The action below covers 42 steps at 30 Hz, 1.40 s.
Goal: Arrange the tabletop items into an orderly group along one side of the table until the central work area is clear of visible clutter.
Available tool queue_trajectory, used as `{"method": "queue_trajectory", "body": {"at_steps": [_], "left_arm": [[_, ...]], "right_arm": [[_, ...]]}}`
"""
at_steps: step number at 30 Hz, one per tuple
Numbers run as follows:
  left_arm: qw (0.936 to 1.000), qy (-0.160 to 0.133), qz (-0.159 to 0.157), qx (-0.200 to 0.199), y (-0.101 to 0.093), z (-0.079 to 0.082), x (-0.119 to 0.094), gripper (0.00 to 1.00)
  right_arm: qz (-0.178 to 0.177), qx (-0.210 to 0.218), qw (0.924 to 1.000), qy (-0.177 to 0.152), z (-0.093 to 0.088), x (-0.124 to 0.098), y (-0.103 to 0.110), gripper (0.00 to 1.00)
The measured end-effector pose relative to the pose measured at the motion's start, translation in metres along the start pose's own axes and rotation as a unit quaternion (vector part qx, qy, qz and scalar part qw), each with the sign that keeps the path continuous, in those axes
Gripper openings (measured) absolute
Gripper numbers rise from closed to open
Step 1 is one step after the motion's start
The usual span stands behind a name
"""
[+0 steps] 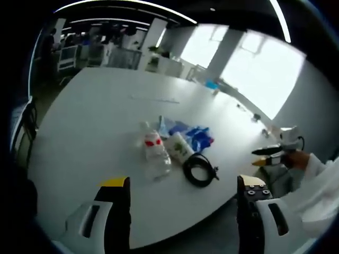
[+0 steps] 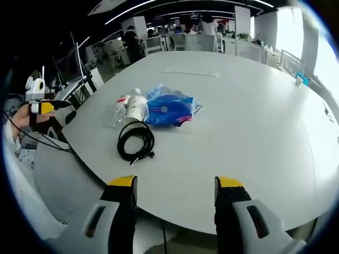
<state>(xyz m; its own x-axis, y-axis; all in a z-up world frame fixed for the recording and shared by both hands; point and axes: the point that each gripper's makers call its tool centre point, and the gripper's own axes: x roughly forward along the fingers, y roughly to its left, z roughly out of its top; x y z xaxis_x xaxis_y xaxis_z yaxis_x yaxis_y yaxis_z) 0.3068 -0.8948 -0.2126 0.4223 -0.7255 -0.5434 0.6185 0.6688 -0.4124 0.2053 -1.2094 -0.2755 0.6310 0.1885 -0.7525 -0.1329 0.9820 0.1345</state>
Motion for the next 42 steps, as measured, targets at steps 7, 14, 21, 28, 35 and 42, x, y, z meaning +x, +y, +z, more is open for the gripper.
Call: {"method": "queue_trajectory", "body": {"at_steps": [7,14,21,28,35,42], "left_arm": [[0.9993,-0.018,0.027,-0.02,0.002,0.002,-0.003,0.78],[0.9988,-0.012,0.039,-0.028,-0.011,-0.004,0.01,0.78],[0.9987,-0.013,0.043,-0.026,-0.022,0.0,0.024,0.77],[0.9987,-0.011,0.042,-0.024,-0.03,0.005,0.037,0.76],[0.9992,-0.008,0.034,-0.02,-0.04,0.007,0.051,0.75],[0.9995,0.0,0.026,-0.02,-0.051,0.006,0.065,0.73]], "right_arm": [[0.016,0.005,0.9998,0.012,-0.003,0.012,-0.003,0.56],[0.035,-0.018,0.9992,0.008,0.011,0.015,-0.007,0.55],[0.044,-0.021,0.9988,0.007,0.014,0.019,-0.021,0.54],[0.051,-0.02,0.9985,0.004,0.017,0.021,-0.027,0.53],[0.07,0.008,0.9975,-0.01,0.025,0.025,-0.028,0.52],[0.067,-0.013,0.9977,0.002,0.027,0.029,-0.033,0.51]]}}
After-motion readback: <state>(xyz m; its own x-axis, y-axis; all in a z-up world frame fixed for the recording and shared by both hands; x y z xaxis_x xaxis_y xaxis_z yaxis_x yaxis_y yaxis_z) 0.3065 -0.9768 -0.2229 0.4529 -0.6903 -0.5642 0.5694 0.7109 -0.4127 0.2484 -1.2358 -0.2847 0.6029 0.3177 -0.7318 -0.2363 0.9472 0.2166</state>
